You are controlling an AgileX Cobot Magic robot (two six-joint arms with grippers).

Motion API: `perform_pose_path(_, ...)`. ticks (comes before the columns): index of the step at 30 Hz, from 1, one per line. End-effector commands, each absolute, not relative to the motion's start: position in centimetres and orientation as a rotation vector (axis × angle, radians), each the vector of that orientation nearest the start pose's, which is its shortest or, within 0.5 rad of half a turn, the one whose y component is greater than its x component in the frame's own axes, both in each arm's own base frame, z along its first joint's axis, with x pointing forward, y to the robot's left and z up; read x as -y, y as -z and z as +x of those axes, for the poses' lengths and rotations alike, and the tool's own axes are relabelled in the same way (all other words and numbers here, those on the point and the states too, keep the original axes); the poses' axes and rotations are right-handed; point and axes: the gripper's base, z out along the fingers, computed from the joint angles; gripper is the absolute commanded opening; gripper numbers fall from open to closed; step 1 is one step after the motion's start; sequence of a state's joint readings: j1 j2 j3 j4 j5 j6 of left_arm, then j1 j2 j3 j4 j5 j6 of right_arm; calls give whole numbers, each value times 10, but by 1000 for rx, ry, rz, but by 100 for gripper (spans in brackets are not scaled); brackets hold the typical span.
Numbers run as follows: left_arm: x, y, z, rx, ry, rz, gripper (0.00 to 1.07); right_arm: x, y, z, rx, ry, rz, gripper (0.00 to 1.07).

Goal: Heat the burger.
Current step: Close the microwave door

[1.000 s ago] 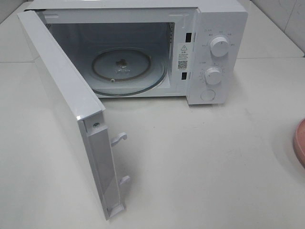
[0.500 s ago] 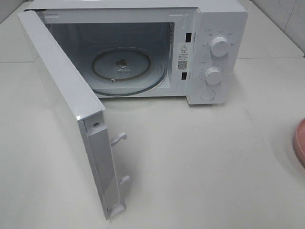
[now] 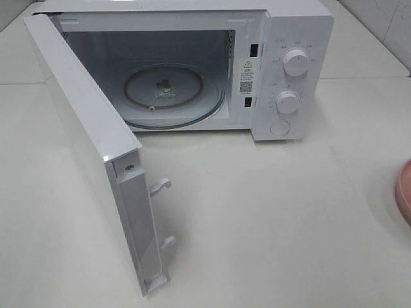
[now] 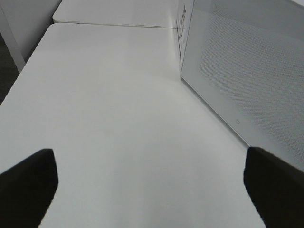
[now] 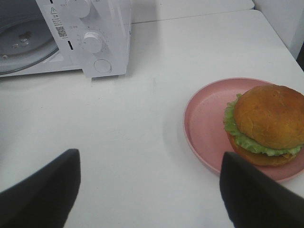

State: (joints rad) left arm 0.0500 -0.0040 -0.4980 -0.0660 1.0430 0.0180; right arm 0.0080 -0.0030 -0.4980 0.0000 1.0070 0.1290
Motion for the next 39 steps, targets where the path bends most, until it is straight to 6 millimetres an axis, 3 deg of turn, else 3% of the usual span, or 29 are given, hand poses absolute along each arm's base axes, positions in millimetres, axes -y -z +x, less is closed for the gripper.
perform_pose_path(1, 6, -283, -9, -1972, 42, -30, 101, 0, -282, -7, -1950, -79, 112, 76)
perform_pose_path(6, 6, -295, -10, -1921, 41, -30, 101, 0, -282, -7, -1950, -79, 112, 76)
perform_pose_path(14, 5, -304, 10, -1931, 41, -37, 94, 0, -282, -7, -1950, -79, 112, 76)
perform_pose_path(16, 4, -308, 19, -1913, 40, -41, 82, 0, -282, -7, -1950, -79, 112, 76)
perform_pose_path(17, 4, -308, 19, -1913, 40, -41, 82, 0, -282, -7, -1950, -79, 112, 76)
perform_pose_path(18, 3, -311, 25, -1902, 39, -44, 71, 0, -282, -7, -1950, -79, 112, 76)
perform_pose_path(19, 3, -311, 25, -1902, 39, -44, 71, 0, -282, -7, -1950, -79, 112, 76)
perform_pose_path(21, 3, -314, 37, -1902, 38, -48, 54, 0, -282, -7, -1950, -79, 112, 76)
perform_pose_path(23, 2, -314, 40, -1902, 38, -49, 50, 0, -282, -7, -1950, -79, 112, 76)
perform_pose_path(24, 2, -316, 49, -1902, 37, -53, 39, 0, -282, -7, -1950, -79, 112, 76)
perform_pose_path(26, 2, -317, 53, -1905, 37, -54, 34, 0, -282, -7, -1950, -79, 112, 76)
perform_pose_path(27, 1, -318, 62, -1905, 36, -57, 22, 0, -282, -7, -1950, -79, 112, 76)
perform_pose_path(28, 1, -318, 62, -1905, 36, -57, 22, 0, -282, -7, -1950, -79, 112, 76)
perform_pose_path(29, 0, -318, 71, -1909, 35, -60, 9, 0, -282, -7, -1950, -79, 112, 76)
perform_pose_path(32, -1, -320, 83, -1889, 34, -63, 0, 0, -282, -7, -1950, -79, 112, 76)
perform_pose_path(39, -3, -312, 107, -1756, 18, -72, 0, 0, -282, -7, -1950, -79, 112, 76)
